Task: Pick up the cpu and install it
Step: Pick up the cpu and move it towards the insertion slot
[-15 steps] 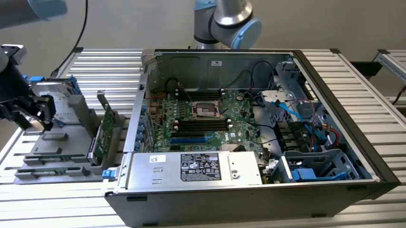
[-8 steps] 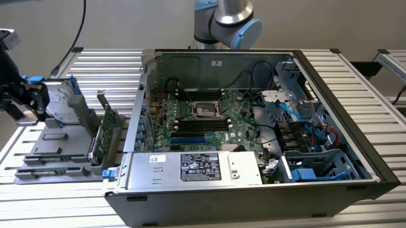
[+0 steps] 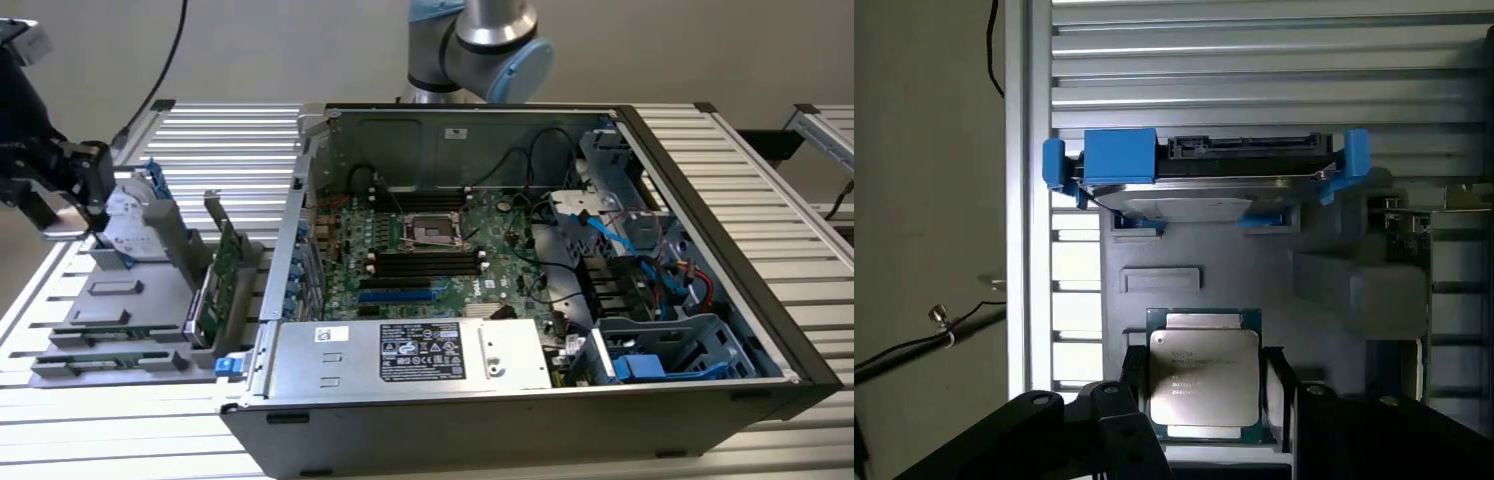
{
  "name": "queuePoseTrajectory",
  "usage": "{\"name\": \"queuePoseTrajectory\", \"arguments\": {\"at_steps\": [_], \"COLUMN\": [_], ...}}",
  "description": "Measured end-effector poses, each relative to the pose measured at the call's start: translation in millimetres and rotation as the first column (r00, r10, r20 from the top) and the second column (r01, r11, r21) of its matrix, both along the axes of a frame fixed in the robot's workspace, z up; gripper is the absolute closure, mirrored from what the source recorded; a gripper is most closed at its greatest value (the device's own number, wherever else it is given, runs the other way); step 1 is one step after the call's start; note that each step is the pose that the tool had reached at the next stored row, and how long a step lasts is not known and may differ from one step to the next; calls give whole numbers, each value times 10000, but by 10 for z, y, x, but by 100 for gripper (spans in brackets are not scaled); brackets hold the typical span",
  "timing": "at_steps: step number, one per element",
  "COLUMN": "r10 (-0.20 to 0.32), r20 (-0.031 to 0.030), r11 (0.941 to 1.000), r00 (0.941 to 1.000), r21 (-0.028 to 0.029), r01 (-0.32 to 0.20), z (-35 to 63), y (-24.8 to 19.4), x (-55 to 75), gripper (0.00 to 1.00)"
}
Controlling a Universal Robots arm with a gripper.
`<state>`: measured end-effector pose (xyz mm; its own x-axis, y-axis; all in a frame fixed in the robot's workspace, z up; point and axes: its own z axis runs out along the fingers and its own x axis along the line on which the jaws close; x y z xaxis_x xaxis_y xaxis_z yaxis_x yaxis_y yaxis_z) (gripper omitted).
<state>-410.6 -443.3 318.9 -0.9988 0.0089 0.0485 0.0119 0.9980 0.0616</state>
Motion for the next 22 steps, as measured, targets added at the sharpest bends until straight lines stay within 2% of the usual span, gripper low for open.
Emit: {"name": "queuePoseTrajectory", "arguments": {"at_steps": [14, 17, 22], "r10": [-1, -1, -1], "r20": [-13, -32, -34], "r11": [10000, 10000, 10000], "r00": [10000, 10000, 10000], "r21": [2, 1, 1], "r01": [1, 1, 1], "z": [613, 655, 658], "y": [1, 3, 8], "x": [639, 774, 1001], "gripper": [45, 45, 45]}}
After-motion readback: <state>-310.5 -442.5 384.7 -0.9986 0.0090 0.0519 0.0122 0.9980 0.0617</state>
